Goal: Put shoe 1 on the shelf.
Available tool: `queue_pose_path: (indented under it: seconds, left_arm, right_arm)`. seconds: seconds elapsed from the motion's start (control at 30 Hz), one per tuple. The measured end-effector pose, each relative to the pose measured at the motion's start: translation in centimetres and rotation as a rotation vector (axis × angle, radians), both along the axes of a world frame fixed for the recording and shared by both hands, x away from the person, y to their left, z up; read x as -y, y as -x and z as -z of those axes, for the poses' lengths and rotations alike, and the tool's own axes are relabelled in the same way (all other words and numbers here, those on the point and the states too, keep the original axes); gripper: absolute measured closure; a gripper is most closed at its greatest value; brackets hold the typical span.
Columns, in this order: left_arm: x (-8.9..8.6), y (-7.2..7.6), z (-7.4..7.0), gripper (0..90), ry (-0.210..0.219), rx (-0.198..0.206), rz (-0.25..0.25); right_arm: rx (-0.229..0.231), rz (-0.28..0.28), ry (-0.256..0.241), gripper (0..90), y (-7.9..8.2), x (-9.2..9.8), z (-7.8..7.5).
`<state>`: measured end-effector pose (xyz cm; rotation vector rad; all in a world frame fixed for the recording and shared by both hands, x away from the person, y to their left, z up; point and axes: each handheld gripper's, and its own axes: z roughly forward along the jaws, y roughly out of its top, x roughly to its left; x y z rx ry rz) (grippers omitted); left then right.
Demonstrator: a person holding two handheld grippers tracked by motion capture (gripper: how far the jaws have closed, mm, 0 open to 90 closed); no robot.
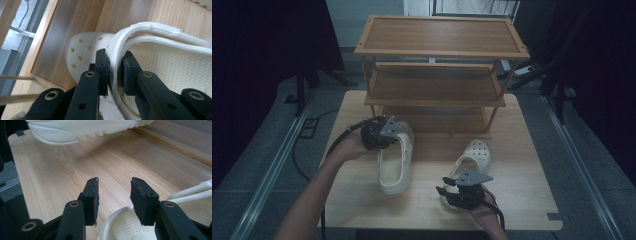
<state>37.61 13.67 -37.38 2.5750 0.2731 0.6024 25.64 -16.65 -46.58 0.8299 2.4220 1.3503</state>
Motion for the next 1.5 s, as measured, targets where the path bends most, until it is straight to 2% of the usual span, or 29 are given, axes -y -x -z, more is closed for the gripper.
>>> queue_pose_path:
  seconds: [0.1, 0.3, 0.33, 0.4, 0.43, 0.5, 0.57, 0.6, 0.9, 0.93, 1.03, 1.23, 1.33, 1.47, 1.5]
  left_arm:
    - [1.2, -0.6, -0.2, 78.1, -0.008, 0.008, 0.024]
    - [2.6, -1.6, -0.4, 78.2, -0.019, 0.017, 0.030]
    - [3.2, -2.1, -0.3, 78.2, -0.004, 0.014, 0.019]
    - [3.4, -2.4, -0.3, 78.1, -0.007, 0.007, 0.018]
    - [3.9, -3.0, -0.2, 78.0, -0.030, 0.010, 0.023]
    - [4.2, -3.3, -0.1, 78.0, -0.039, 0.010, 0.020]
    - [4.9, -4.4, 0.0, 78.1, -0.098, 0.024, 0.039]
    - [5.1, -4.6, 0.1, 78.0, -0.104, 0.027, 0.037]
    - [6.4, -6.5, 1.0, 78.0, -0.100, 0.042, 0.020]
    - [6.7, -6.9, 1.4, 78.1, -0.090, 0.044, 0.015]
    - [7.0, -7.2, 1.8, 78.0, -0.099, 0.046, 0.012]
    - [7.5, -8.2, 2.6, 77.9, -0.103, 0.071, -0.013]
    - [8.0, -8.9, 3.3, 77.9, -0.124, 0.095, -0.037]
    - [8.3, -9.3, 4.1, 77.8, -0.129, 0.095, -0.058]
    - [8.3, -9.5, 4.4, 77.8, -0.117, 0.093, -0.066]
  right_arm:
    - [0.002, -0.002, 0.001, 58.5, 0.0, 0.0, 0.0]
    - [0.004, -0.001, 0.001, 58.5, 0.0, 0.0, -0.1]
    - [0.004, -0.001, 0.000, 58.5, 0.0, -0.1, 0.0]
    - [0.004, -0.002, 0.001, 58.4, 0.0, -0.1, 0.0]
    - [0.005, 0.000, 0.004, 58.4, 0.0, -0.1, 0.0]
    - [0.004, -0.001, 0.004, 58.4, 0.0, 0.0, 0.0]
    - [0.004, -0.002, 0.003, 58.4, 0.0, 0.0, 0.0]
    - [0.004, -0.002, 0.003, 58.3, 0.0, 0.0, 0.0]
    - [0.001, -0.003, 0.003, 58.3, 0.0, 0.0, 0.2]
    - [0.003, -0.002, 0.005, 58.4, 0.0, 0.0, 0.1]
    - [0.002, -0.004, 0.001, 58.4, 0.1, 0.0, 0.1]
    - [0.003, -0.006, 0.006, 58.3, 0.1, -0.1, 0.2]
    - [0.003, -0.009, 0.005, 58.4, 0.1, -0.2, 0.2]
    - [0.002, -0.011, 0.007, 58.4, 0.1, -0.3, 0.2]
    - [0.003, -0.011, 0.014, 58.4, 0.2, -0.4, 0.3]
